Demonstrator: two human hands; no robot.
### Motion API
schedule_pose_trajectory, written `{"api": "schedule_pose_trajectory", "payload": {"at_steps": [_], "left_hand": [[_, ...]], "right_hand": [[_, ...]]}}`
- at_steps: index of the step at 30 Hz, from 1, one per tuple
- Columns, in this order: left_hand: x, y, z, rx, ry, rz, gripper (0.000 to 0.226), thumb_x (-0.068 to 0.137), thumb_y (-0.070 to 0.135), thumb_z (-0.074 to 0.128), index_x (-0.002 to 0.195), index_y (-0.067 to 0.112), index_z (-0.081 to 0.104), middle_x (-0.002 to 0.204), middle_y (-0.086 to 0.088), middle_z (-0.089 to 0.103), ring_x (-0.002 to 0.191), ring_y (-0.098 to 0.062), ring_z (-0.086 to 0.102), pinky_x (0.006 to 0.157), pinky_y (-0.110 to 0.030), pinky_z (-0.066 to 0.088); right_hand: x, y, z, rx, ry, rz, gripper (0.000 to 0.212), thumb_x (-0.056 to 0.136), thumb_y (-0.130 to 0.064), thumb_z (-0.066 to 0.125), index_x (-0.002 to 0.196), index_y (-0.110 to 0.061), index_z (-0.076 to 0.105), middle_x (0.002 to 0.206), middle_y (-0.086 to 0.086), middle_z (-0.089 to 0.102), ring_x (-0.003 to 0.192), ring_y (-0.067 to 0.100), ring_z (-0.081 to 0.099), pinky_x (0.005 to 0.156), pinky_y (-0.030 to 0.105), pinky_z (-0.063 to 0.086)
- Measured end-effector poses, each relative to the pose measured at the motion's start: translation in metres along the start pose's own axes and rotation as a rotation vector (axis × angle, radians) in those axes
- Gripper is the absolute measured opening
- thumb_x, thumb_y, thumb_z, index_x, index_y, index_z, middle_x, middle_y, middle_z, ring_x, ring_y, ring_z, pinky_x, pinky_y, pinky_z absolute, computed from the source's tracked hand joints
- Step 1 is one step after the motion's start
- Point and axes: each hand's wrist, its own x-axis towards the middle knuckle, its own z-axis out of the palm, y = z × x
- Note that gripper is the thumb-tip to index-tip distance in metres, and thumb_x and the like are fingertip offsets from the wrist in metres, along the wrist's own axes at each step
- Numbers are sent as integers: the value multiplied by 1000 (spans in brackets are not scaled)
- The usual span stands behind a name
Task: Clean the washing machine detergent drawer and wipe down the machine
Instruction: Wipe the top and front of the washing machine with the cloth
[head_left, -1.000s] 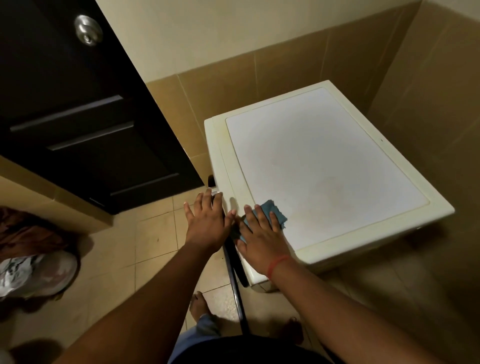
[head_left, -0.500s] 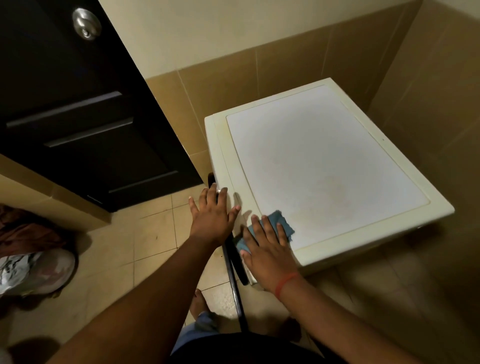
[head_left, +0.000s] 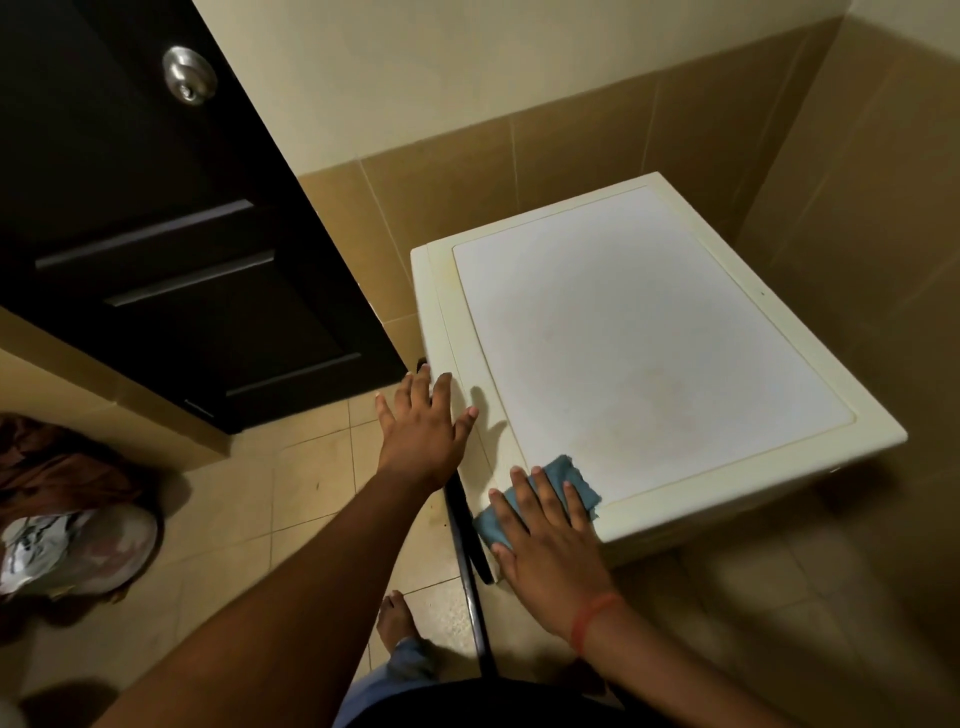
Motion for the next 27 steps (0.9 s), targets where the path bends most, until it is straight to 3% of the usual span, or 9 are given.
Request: {"api": "schedule_pose_trajectory", "payload": {"at_steps": [7, 13, 17, 19, 24, 27], "left_hand": [[2, 16, 7, 33, -29, 38, 67, 98, 62, 18, 154, 25, 14, 164, -8, 6, 151, -29, 0, 118, -60, -1], [14, 27, -2, 32, 21, 76, 67, 98, 62, 18, 153, 23, 17, 164, -8, 9, 151, -29, 3, 119, -61, 1], [14, 33, 5, 39, 7, 85, 68, 98, 62, 18, 154, 23, 16, 164, -8, 8, 151, -29, 2, 119, -59, 0], [13, 34, 9, 47, -3, 82, 68, 98, 62, 18, 154, 23, 17, 164, -8, 8, 151, -29, 2, 119, -59, 1], [14, 48, 10, 11, -4, 130, 67, 98, 62, 19, 153, 24, 16, 164, -8, 9, 151, -28, 2, 119, -60, 2], [19, 53, 7, -9, 13, 158, 67, 97, 62, 19, 153, 24, 18, 163, -8, 9, 151, -27, 2, 118, -61, 0]], "right_hand": [[34, 9, -9, -18, 7, -23, 56, 97, -50, 21, 143, -25, 41, 159, 9, 24, 149, 32, 11, 118, 57, 12], [-15, 38, -9, -2, 9, -25, 58, 100, -52, 23, 152, -27, 27, 162, 5, 18, 150, 27, 9, 118, 54, 13], [-7, 95, -18, -63, 57, 202, 59, 96, -49, 29, 150, -25, 34, 159, 6, 27, 148, 28, 17, 118, 53, 12], [-5, 90, -18, -57, 62, 263, 60, 95, -49, 30, 150, -24, 35, 158, 8, 29, 147, 31, 20, 118, 54, 12], [-23, 86, -14, -80, 7, -49, 56, 100, -51, 27, 152, -29, 28, 161, 3, 21, 149, 25, 15, 118, 51, 12], [-20, 124, -21, -122, 48, 98, 57, 98, -51, 28, 151, -29, 32, 160, 1, 25, 149, 23, 16, 119, 49, 12]]}}
